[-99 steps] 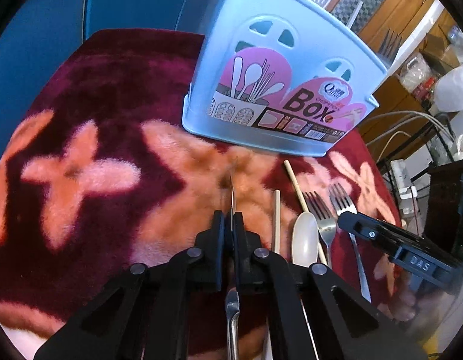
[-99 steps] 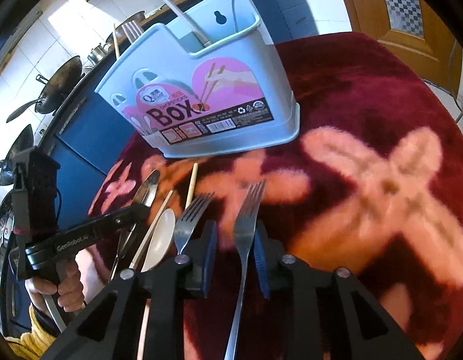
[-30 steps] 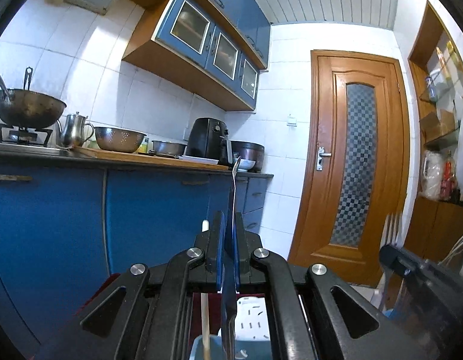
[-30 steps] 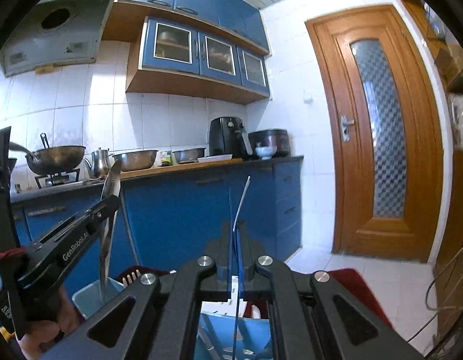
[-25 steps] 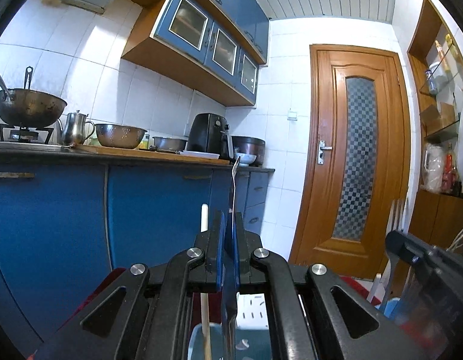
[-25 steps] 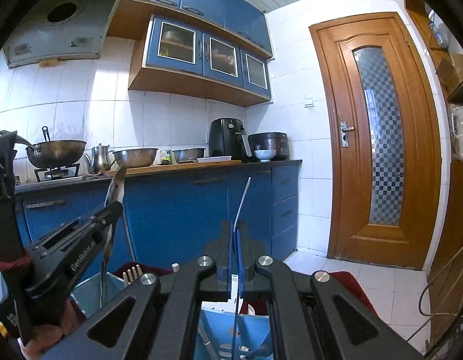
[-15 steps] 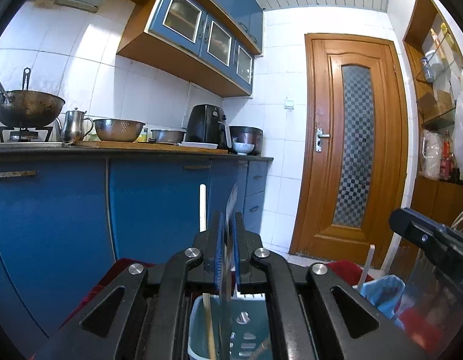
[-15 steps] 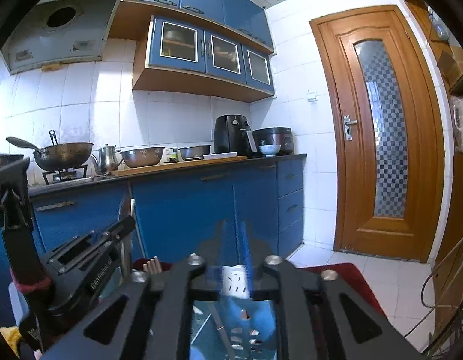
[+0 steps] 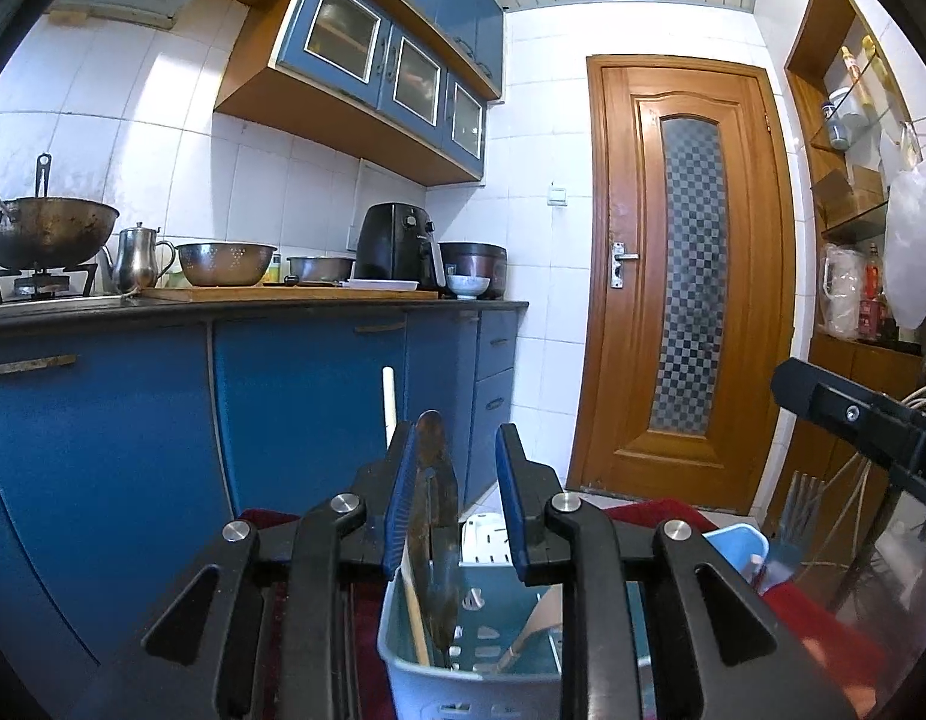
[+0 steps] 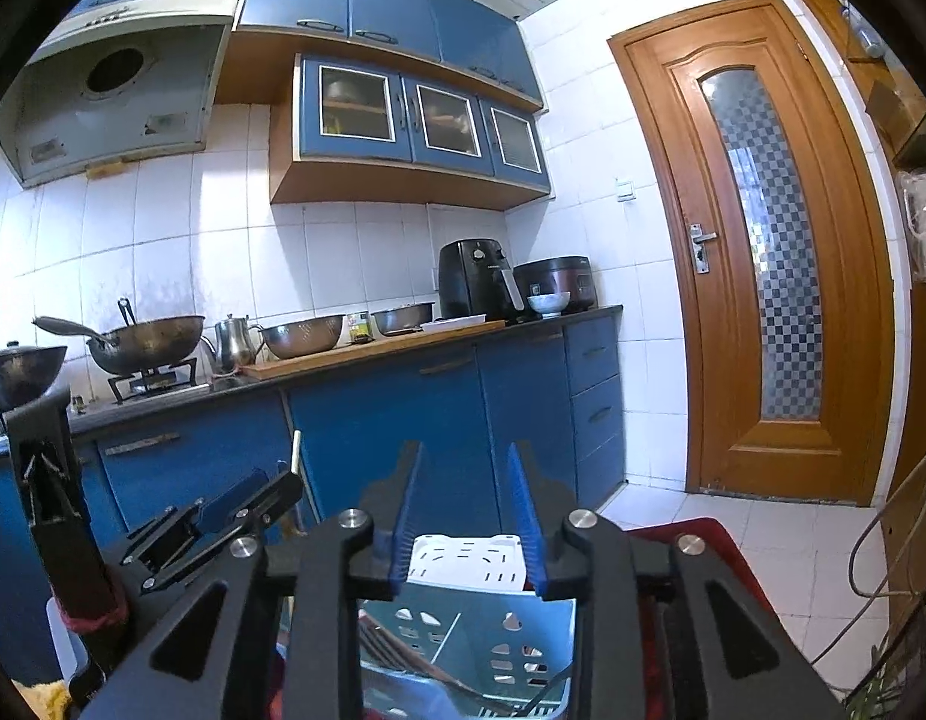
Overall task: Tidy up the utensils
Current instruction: 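Lower the knife into the holder and open the left gripper while the right gripper releases the fork, then move both grippers back down to the remaining utensils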
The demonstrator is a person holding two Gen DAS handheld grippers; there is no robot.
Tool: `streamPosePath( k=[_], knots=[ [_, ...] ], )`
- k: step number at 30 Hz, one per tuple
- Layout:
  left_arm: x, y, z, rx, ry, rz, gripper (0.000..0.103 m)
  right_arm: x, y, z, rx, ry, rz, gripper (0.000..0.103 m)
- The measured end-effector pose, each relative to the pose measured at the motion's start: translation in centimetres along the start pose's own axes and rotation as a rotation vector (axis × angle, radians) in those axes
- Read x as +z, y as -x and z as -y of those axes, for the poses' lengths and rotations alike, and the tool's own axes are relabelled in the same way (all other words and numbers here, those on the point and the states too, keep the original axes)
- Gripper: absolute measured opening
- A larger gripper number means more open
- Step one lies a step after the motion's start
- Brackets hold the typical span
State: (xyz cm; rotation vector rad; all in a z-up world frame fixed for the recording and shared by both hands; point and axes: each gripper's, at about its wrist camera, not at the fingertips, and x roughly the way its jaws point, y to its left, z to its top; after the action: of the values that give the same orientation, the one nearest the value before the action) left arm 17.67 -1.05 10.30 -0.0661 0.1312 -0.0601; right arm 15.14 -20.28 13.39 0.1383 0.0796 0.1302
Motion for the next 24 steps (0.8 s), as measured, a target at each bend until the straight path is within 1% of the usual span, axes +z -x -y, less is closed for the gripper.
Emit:
streamPosePath(
  k=[13, 24],
  knots=[
    [1.5, 4.3, -1.3, -0.026, 0.000, -0.045, 0.026, 0.6, 3.6, 0.2, 0.030, -0.098, -0.047, 0.031],
    [2.0, 8.7, -1.4, -0.042, -0.040, -0.061, 0.026, 0.4, 7.0, -0.5, 0.017, -0.114, -0.091, 0.031]
  ],
)
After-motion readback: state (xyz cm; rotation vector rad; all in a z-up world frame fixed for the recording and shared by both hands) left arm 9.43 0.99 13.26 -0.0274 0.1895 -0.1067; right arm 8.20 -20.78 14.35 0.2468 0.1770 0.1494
